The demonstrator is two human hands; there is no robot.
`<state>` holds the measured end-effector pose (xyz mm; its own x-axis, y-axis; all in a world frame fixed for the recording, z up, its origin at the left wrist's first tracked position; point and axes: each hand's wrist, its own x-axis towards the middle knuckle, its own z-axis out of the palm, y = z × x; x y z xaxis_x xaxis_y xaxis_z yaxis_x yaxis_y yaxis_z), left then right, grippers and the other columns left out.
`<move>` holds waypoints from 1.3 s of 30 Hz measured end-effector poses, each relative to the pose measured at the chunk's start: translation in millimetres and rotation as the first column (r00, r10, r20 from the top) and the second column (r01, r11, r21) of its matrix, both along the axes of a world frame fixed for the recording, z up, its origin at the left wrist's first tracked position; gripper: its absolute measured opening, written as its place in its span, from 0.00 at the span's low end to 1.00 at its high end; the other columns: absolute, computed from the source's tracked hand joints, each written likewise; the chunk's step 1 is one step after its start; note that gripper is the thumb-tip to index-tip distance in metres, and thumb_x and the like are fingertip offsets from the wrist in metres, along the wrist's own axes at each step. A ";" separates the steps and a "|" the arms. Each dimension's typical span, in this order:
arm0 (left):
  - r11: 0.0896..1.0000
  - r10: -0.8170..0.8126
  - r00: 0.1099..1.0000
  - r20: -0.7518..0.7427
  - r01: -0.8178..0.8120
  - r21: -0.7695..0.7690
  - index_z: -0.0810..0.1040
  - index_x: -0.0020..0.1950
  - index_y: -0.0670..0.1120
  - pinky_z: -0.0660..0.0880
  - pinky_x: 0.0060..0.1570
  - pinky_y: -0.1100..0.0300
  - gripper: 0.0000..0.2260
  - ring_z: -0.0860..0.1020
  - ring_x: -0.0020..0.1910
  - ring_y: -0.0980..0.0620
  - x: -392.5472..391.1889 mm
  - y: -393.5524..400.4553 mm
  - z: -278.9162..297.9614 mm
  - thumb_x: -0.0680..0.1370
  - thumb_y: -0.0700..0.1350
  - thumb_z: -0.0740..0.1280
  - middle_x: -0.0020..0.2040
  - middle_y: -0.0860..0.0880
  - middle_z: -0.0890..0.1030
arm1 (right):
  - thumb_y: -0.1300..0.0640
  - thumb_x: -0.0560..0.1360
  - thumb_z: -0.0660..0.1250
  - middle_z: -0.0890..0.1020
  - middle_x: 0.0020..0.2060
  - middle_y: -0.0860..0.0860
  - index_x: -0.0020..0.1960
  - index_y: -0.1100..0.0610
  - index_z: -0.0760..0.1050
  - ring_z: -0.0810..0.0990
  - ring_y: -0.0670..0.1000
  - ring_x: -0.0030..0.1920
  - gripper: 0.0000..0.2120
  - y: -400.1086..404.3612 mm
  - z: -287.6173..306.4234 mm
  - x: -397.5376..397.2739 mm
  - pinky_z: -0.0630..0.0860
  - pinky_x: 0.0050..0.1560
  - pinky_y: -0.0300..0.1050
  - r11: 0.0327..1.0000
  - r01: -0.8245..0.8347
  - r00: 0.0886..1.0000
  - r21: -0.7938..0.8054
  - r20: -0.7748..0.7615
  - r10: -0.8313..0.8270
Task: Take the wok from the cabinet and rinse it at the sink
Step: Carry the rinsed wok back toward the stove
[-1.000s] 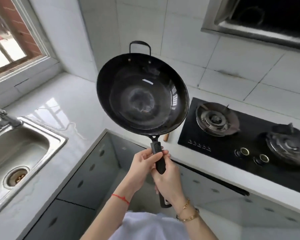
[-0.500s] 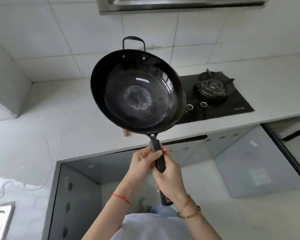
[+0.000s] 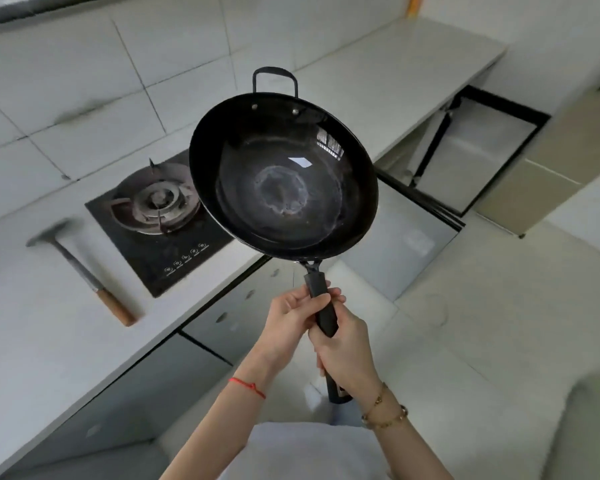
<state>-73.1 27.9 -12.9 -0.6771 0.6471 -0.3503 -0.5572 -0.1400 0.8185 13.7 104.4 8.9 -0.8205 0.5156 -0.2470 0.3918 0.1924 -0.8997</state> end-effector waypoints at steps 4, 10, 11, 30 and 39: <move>0.995 -0.097 0.995 -0.004 0.097 0.015 0.77 0.62 0.33 0.78 0.57 0.56 0.14 0.82 0.57 0.43 6.6 81.2 1.4 0.78 0.36 0.68 0.56 0.35 0.83 | 0.61 0.76 0.65 0.77 0.26 0.54 0.53 0.58 0.74 0.75 0.50 0.19 0.06 71.4 -0.9 13.1 0.76 0.21 0.47 0.994 0.108 0.994 0.028 -0.004 -0.108; 0.978 -0.198 0.980 0.019 0.196 0.066 0.76 0.63 0.33 0.78 0.56 0.58 0.14 0.82 0.59 0.43 25.1 213.0 5.7 0.78 0.35 0.66 0.58 0.34 0.82 | 0.59 0.77 0.65 0.78 0.30 0.55 0.54 0.57 0.74 0.76 0.51 0.20 0.06 192.7 4.3 36.0 0.77 0.21 0.47 0.976 0.204 0.979 0.069 -0.014 -0.204; 0.974 -0.218 0.976 0.016 0.217 0.066 0.76 0.63 0.33 0.78 0.58 0.57 0.13 0.81 0.59 0.43 27.6 233.5 6.2 0.78 0.35 0.66 0.57 0.35 0.82 | 0.59 0.77 0.65 0.78 0.30 0.56 0.54 0.57 0.74 0.76 0.51 0.21 0.06 211.7 4.5 39.6 0.76 0.21 0.47 0.973 0.218 0.976 0.074 -0.014 -0.217; 0.910 -0.410 0.911 0.045 0.404 0.095 0.76 0.64 0.33 0.79 0.53 0.61 0.14 0.83 0.57 0.46 -5.1 569.4 -2.8 0.79 0.34 0.64 0.57 0.36 0.83 | 0.56 0.77 0.67 0.77 0.31 0.45 0.56 0.58 0.76 0.77 0.44 0.26 0.09 526.3 -16.4 15.5 0.74 0.29 0.35 0.893 0.431 0.902 0.129 -0.068 -0.425; 0.924 -0.376 0.921 0.097 0.365 0.116 0.76 0.63 0.34 0.80 0.53 0.60 0.13 0.83 0.58 0.45 -46.9 708.9 -0.4 0.79 0.33 0.64 0.58 0.37 0.83 | 0.59 0.77 0.66 0.77 0.30 0.51 0.48 0.56 0.73 0.76 0.46 0.22 0.02 669.8 -7.4 -27.3 0.73 0.23 0.36 0.913 0.379 0.925 0.150 -0.050 -0.376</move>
